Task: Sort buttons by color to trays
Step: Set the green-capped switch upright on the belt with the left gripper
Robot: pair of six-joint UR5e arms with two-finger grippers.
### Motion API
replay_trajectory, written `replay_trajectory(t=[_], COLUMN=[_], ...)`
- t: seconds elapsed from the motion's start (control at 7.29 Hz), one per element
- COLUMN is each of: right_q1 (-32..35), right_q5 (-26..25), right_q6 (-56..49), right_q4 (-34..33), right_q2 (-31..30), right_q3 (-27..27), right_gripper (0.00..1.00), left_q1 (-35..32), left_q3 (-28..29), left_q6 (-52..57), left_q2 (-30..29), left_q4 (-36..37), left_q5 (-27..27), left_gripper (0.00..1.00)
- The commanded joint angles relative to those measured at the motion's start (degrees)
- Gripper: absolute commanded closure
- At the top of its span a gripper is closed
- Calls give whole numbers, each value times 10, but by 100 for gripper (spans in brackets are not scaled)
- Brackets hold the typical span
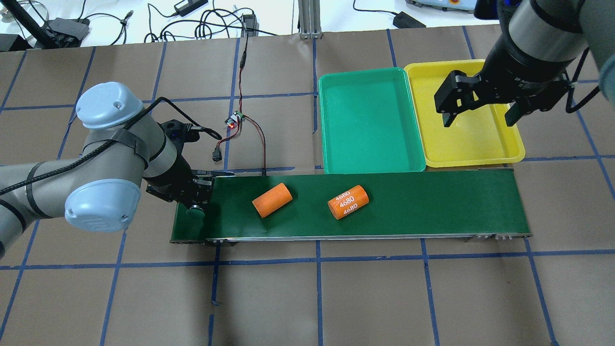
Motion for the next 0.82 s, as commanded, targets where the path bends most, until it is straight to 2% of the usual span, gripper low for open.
replay_trajectory(t=[0.0,0.14,0.27,0.55,0.69], right_q1=[0,0,0,-1,-1], right_q5=[-1,-1,0,-1,-1], right_q6=[0,0,0,0,0], right_q4=[0,1,0,0,0], right_q2=[0,0,0,1,0], right_q3=[0,0,0,0,1], right_gripper=[0,0,0,0,0], left_q1=[4,28,80,208,266], left_q3=[15,46,76,99,124], left_q6=[6,6,7,26,99], left_q2=[6,9,1,-32,-65], left_q4=[3,-6,-46,-42,-21], left_q5=[0,8,16,15,15], left_gripper=[0,0,0,0,0])
